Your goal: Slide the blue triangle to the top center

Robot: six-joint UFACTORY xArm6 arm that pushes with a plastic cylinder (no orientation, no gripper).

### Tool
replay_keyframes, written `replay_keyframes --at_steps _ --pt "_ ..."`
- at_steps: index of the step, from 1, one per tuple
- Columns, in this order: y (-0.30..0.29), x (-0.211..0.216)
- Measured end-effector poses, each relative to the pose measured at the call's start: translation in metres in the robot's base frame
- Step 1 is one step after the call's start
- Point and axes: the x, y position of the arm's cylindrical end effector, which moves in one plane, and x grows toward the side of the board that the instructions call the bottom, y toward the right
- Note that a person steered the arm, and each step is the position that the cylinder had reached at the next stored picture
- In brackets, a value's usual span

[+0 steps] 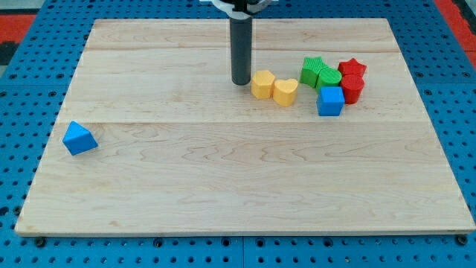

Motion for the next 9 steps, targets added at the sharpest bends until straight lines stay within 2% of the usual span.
replay_keyframes --at_steps 1,2,3,4,5,8,9 --pt "0.011 0.003" --pt "-0.077 0.054" --pt "-0.192 0.134" --pt "-0.247 0.153" --pt "-0.258 0.132" --pt "-0.217 -0.014" --pt "-0.194 -0.049"
